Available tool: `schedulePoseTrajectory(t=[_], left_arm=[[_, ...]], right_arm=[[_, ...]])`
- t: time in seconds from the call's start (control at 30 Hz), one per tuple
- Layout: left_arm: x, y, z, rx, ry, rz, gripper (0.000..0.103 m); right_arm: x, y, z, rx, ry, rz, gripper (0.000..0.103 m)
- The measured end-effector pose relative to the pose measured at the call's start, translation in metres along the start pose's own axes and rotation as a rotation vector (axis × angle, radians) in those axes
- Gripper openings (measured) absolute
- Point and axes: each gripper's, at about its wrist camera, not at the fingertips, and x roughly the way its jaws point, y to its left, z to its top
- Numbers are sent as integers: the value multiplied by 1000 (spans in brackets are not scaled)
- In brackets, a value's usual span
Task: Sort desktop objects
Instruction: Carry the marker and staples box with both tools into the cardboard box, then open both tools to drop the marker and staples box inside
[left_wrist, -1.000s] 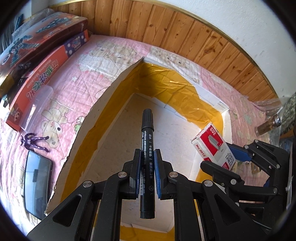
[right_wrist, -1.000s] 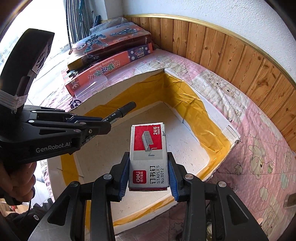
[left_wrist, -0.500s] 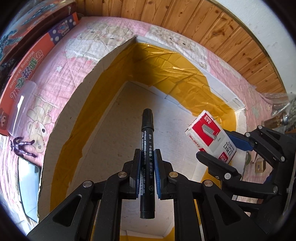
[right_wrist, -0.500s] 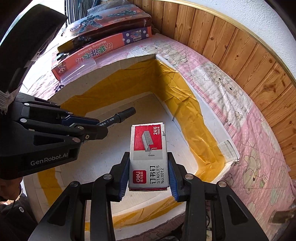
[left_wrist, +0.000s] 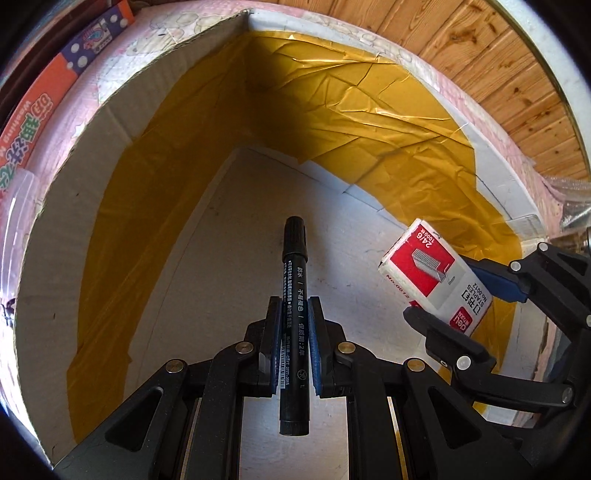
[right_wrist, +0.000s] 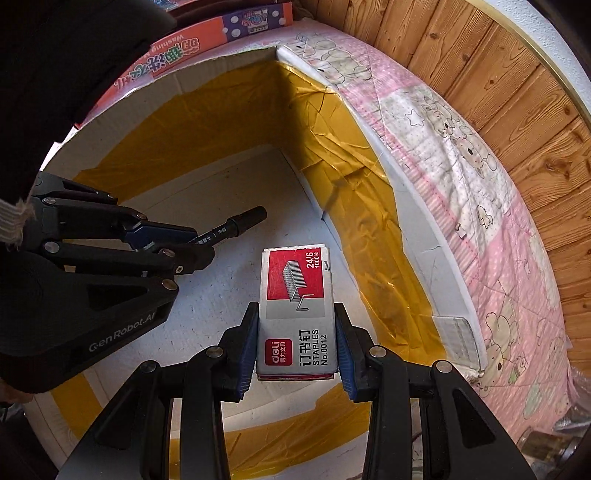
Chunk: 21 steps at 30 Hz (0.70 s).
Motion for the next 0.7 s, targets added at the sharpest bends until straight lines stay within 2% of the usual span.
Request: schedulePoseTrajectory(t=[0.3, 0.43, 0.53, 0.63, 0.7], left_arm=[[18, 1, 16, 11, -3, 40, 13], [26, 9, 22, -26, -7, -8, 13], [31, 15, 25, -41, -19, -4, 14], [32, 21, 27, -62, -20, -16, 14], [32, 24, 28, -79, -14, -17, 18]], right_arm=[[13, -3, 10, -46, 99, -70, 39], [19, -6, 10, -19, 132, -77, 39], [21, -5, 8, 19, 128, -91, 39], [16, -5, 3, 83, 102, -122, 46], [8, -3, -2, 111, 76, -132, 55]])
